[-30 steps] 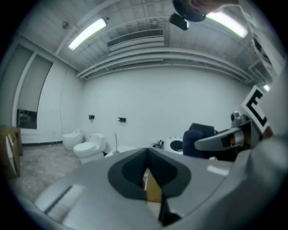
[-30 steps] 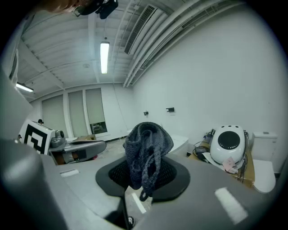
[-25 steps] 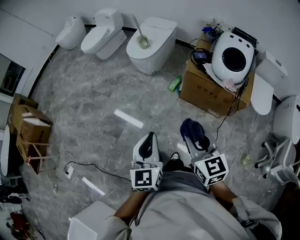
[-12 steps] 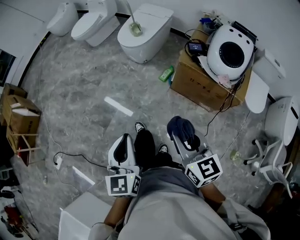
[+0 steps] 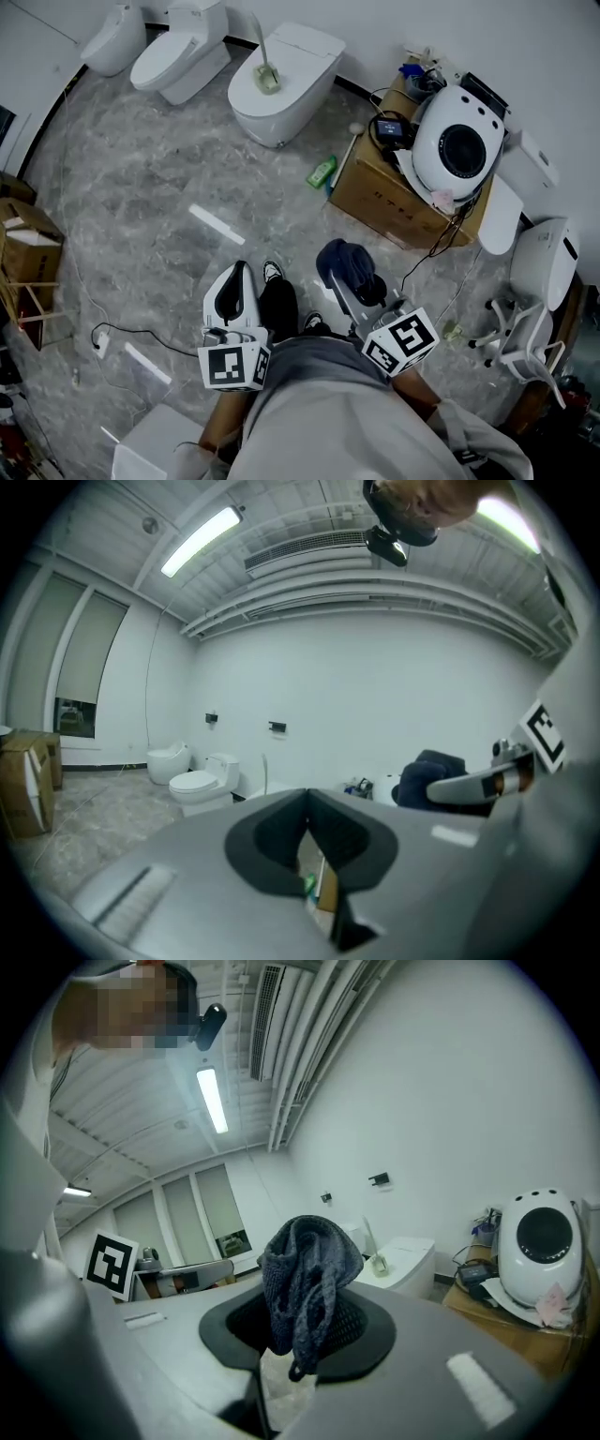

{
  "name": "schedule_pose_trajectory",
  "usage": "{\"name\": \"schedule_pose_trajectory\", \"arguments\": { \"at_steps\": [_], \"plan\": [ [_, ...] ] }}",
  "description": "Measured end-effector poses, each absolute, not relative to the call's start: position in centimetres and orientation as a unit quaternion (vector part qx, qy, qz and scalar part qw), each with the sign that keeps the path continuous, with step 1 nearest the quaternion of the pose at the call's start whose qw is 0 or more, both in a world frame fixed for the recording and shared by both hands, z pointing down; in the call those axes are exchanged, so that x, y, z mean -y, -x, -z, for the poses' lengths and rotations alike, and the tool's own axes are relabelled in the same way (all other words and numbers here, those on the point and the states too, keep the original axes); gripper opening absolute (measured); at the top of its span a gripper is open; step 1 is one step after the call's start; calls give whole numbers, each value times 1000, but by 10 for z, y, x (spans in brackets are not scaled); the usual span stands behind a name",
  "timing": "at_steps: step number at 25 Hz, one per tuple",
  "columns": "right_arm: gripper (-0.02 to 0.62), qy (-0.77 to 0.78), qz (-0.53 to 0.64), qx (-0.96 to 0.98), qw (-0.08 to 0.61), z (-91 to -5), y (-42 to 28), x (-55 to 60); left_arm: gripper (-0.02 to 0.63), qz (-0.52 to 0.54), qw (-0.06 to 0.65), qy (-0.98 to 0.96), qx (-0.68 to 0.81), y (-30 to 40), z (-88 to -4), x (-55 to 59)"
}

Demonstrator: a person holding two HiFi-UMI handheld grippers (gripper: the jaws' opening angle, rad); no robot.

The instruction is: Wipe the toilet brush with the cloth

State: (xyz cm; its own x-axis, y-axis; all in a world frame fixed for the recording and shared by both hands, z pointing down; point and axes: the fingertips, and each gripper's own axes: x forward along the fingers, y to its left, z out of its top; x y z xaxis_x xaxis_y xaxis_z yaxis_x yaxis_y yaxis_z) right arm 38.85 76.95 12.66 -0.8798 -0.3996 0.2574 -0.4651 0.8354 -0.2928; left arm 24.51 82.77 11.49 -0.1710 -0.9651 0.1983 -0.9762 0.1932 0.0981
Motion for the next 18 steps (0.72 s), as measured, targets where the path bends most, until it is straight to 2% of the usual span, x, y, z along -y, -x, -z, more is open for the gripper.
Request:
{"name": "schedule_pose_trajectory", "arguments": {
  "at_steps": [12, 18],
  "plan": [
    [99, -218, -180, 955, 96, -109, -264, -696, 0, -22, 108, -677, 728, -132, -93, -742],
    [103, -216, -182, 954, 98, -106, -220, -671, 0, -22, 105, -706, 700, -103, -91, -711]
  ]
}}
